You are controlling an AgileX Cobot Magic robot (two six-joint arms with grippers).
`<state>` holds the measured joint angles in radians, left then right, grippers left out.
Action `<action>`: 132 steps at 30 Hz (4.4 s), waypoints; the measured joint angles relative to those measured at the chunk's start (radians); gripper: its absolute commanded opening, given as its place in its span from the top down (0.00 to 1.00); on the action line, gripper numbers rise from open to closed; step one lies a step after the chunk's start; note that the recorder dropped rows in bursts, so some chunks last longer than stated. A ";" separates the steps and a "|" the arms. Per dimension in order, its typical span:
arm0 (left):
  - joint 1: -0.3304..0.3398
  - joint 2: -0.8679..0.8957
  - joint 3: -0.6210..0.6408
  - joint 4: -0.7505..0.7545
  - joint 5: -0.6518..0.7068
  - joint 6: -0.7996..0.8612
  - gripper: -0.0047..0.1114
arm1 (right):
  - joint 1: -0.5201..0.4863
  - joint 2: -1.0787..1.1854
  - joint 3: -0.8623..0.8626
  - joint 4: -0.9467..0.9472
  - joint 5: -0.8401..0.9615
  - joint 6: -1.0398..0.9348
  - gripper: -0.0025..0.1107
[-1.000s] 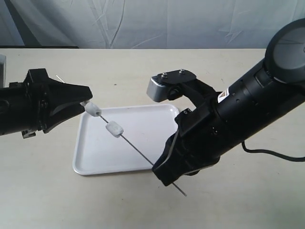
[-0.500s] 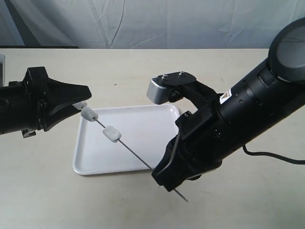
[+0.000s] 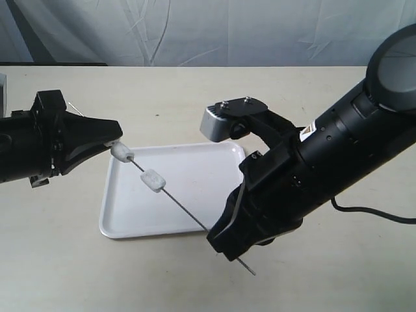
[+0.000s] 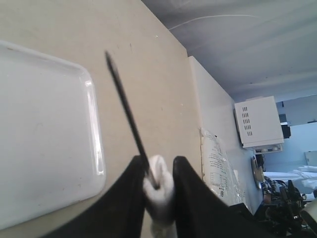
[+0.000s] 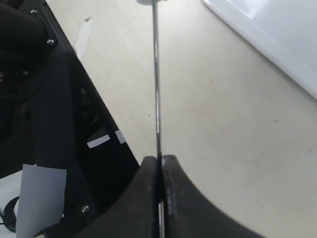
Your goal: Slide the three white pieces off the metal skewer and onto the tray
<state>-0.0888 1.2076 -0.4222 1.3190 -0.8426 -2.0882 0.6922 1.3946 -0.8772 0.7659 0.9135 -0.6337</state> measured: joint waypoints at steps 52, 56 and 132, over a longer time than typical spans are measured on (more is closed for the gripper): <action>-0.089 0.518 -0.067 -0.249 -0.246 0.538 0.62 | 0.000 -0.224 0.272 -0.249 -0.313 0.320 0.98; -0.089 0.518 -0.067 -0.256 -0.349 0.526 0.62 | 0.000 -0.127 0.272 -0.194 -0.397 0.327 0.98; -0.011 0.514 -0.067 -0.209 -0.392 0.488 0.96 | -0.002 -0.045 0.278 0.291 -0.235 -0.177 0.98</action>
<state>-0.0998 1.7218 -0.4888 1.1103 -1.2344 -1.6003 0.6902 1.3499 -0.5996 1.0565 0.6789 -0.8105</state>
